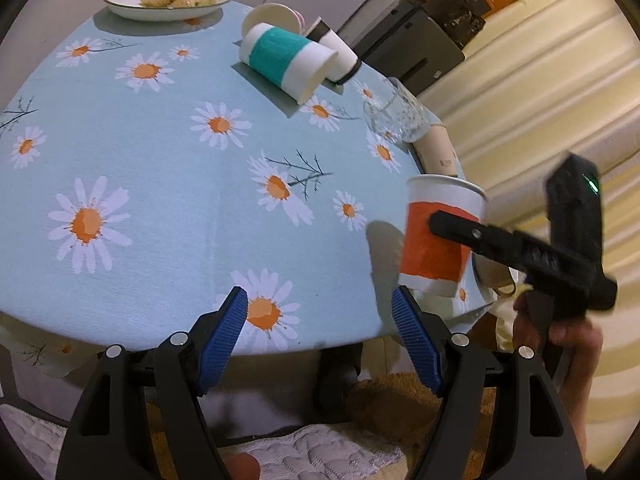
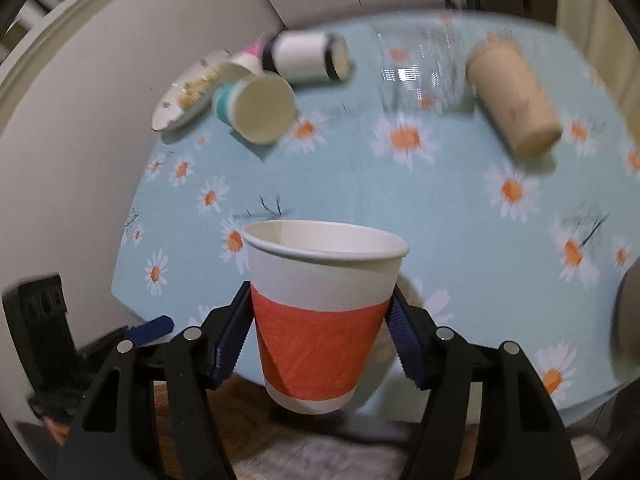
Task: Flip cup upright
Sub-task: 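Rotate the right gripper to turn the cup opening upward, lowering it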
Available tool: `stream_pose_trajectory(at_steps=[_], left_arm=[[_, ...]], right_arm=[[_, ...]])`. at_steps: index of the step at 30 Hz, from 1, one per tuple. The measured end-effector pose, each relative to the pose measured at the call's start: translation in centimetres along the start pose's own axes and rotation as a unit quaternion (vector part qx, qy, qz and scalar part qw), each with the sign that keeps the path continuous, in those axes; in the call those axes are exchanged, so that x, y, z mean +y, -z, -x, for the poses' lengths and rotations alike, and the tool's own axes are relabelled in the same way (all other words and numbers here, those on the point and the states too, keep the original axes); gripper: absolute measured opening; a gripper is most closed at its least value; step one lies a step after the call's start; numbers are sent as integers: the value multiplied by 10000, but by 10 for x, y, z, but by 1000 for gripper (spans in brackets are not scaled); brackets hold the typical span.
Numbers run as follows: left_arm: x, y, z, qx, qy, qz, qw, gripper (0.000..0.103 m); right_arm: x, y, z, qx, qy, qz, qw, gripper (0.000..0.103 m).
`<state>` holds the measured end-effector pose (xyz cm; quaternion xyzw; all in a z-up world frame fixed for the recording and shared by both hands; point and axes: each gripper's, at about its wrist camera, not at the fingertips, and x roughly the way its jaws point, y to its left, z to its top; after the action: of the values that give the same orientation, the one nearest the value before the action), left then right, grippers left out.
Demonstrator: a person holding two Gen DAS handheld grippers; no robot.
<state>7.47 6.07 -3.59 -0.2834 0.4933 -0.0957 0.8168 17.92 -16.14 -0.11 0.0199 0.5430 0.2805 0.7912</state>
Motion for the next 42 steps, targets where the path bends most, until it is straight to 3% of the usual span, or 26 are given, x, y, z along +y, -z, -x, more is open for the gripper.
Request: stream_pose_trajectory(at_steps=[4, 10, 13, 19, 29, 35, 42], left_arm=[[4, -2, 3, -83, -24, 80, 9999, 73], [6, -3, 3, -138, -70, 110, 9998, 73], [7, -5, 2, -163, -119, 114, 9997, 73], [5, -5, 3, -240, -320, 2, 9992, 73], [9, -5, 4, -265, -441, 45, 9987, 73], [13, -5, 5, -280, -481, 97, 9984, 73], [11, -4, 4, -284, -545, 49, 9981, 73]], right_arm=[[16, 14, 21, -986, 43, 416, 9942, 64], [22, 39, 26, -2247, 25, 527, 9730, 64], [25, 53, 19, -2782, 135, 571, 9587, 64], [35, 69, 5, -3454, 791, 992, 9298, 64], [44, 81, -25, -3475, 1340, 1443, 9168, 64], [42, 84, -37, -3378, 1368, 1449, 9199, 64], [49, 97, -39, -3350, 1475, 1671, 9155, 65]])
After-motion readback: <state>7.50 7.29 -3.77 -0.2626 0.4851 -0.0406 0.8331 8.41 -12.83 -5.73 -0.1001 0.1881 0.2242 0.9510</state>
